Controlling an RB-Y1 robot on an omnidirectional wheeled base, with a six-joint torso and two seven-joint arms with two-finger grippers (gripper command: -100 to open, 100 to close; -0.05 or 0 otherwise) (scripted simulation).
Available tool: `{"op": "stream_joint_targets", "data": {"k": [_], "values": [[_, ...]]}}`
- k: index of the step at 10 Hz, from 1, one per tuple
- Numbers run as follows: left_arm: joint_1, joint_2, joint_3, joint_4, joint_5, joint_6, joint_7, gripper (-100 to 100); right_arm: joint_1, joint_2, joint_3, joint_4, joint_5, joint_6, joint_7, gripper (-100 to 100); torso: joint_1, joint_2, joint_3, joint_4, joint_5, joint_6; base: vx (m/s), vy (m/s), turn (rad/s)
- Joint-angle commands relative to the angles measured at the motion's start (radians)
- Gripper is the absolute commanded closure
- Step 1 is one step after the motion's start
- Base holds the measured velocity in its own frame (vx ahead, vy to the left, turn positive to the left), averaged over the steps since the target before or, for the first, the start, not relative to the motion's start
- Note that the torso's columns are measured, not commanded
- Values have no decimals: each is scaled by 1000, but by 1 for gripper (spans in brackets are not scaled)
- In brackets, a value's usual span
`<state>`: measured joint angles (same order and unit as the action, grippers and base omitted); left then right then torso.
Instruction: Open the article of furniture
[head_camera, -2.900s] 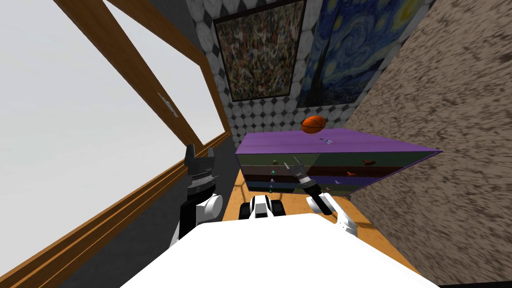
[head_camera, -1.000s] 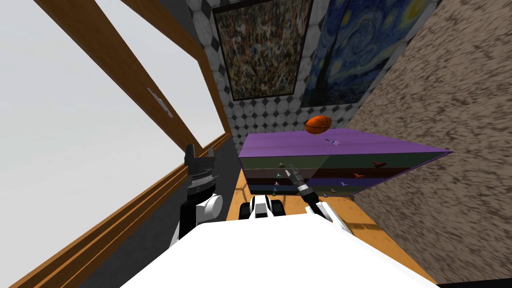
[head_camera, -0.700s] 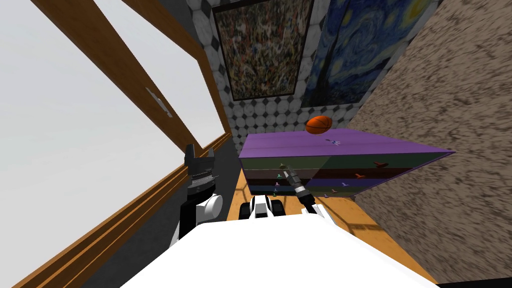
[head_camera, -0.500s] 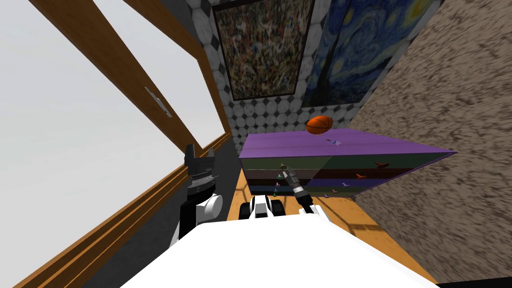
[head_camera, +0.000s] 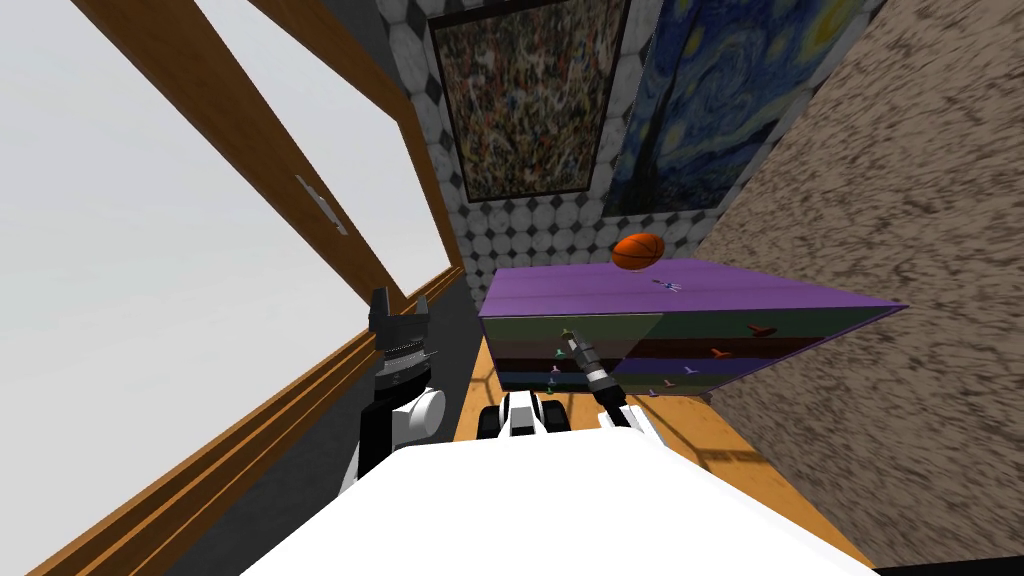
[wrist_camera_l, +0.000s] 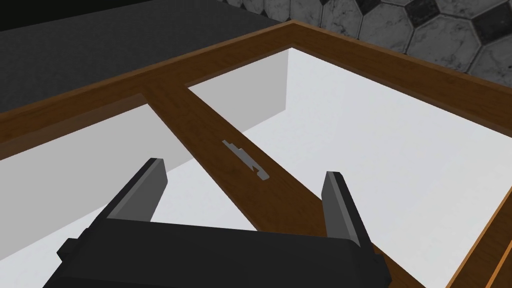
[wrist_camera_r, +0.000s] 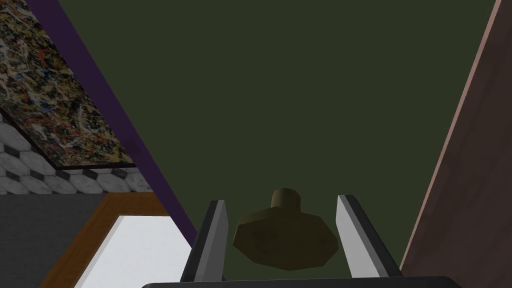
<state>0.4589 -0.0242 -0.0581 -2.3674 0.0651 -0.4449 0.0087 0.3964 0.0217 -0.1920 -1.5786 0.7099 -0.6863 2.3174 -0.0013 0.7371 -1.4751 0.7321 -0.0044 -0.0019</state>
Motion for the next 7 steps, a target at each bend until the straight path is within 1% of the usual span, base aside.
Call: {"op": "stream_joint_targets", "data": {"k": [1, 3, 4, 5, 7], "values": [[0, 0, 0, 0, 0, 0, 0, 0, 15, -5, 7, -3, 5, 9, -10, 100, 0, 0, 0, 1, 0, 0, -203, 31, -9], [0, 0, 0, 0, 0, 0, 0, 0, 23, -11, 11, -12, 8, 14, -18, 100, 1, -2, -1, 1, 1, 0, -204, 32, -16], [0, 0, 0, 0, 0, 0, 0, 0, 10, -9, 5, -9, 4, 7, -12, 100, 1, -4, -3, 1, 1, 0, -102, 14, -11], [0, 0, 0, 0, 0, 0, 0, 0, 22, -14, 10, -11, 7, 11, -20, 100, 0, -9, -6, 2, 3, 0, -155, 25, -18], [0, 0, 0, 0, 0, 0, 0, 0, 32, -19, 15, -14, 10, 13, -27, 100, 2, -1, -1, 1, 1, 0, -206, 18, -16]]}}
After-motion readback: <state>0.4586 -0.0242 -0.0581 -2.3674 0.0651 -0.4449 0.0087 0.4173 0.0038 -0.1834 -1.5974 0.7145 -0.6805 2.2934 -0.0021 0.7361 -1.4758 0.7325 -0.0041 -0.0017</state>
